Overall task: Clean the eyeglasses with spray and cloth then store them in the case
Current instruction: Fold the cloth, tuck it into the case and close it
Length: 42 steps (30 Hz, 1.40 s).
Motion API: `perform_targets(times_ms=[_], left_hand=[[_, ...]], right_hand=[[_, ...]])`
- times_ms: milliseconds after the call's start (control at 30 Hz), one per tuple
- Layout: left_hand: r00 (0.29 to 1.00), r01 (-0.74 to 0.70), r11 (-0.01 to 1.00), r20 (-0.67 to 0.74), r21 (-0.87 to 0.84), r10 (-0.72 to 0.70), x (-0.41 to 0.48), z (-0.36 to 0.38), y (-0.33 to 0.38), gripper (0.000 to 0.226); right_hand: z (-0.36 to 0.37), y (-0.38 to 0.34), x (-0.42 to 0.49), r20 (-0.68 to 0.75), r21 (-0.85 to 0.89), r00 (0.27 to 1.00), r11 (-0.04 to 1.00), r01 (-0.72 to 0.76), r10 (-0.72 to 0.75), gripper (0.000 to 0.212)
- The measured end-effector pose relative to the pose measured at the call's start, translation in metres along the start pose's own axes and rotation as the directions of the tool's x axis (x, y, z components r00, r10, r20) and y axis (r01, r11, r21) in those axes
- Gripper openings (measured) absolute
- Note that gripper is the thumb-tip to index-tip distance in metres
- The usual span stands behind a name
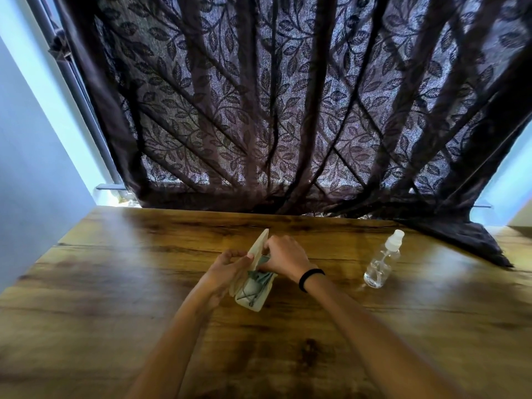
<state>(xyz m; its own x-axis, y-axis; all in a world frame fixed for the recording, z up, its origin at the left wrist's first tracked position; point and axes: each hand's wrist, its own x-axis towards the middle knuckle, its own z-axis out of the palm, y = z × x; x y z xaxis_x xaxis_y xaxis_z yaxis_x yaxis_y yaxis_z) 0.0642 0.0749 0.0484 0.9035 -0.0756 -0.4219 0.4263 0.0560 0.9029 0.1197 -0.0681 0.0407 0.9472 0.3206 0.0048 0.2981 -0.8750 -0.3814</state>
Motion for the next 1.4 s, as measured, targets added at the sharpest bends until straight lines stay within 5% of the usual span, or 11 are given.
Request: perform_targets(times_ms=[200, 367, 500, 733, 1133, 1400], left_hand=[[0.999, -0.018, 0.994, -0.028, 0.107, 0.022, -0.002, 0.002, -0.001, 0.039], [0.998, -0.049, 0.967, -0.026, 0.248, 0.058, 0.0, 0.009, -0.002, 0.049], [0.984, -0.048, 0.775, -0.102, 0.63, 0.143, 0.006, 0.019, -0.008, 0.062], [0.917, -0.086, 0.525, -0.139, 0.847, 0.374, 0.004, 0.035, -0.021, 0.078], [0.885, -0.05, 0.367, -0.129, 0.929, 0.447, 0.0, 0.048, -0.021, 0.077], [0.866, -0.08, 0.411, -0.141, 0.908, 0.48, 0.009, 0.042, -0.024, 0.075]], right_hand=[[-0.01, 0.01, 0.0, 0.062, 0.266, 0.998, 0.963, -0.036, 0.02, 0.033], [-0.009, 0.03, -0.016, -0.054, 0.627, 0.966, 0.762, -0.164, 0.252, 0.011], [0.001, 0.038, -0.029, 0.065, 0.753, 0.943, 0.604, -0.26, 0.326, 0.014], [0.011, 0.032, -0.045, 0.172, 0.896, 0.928, 0.339, -0.286, 0.329, 0.029], [0.023, 0.025, -0.039, 0.068, 0.861, 0.909, 0.437, -0.261, 0.41, 0.029], [0.03, 0.024, -0.032, 0.05, 0.885, 0.906, 0.402, -0.235, 0.419, 0.028]])
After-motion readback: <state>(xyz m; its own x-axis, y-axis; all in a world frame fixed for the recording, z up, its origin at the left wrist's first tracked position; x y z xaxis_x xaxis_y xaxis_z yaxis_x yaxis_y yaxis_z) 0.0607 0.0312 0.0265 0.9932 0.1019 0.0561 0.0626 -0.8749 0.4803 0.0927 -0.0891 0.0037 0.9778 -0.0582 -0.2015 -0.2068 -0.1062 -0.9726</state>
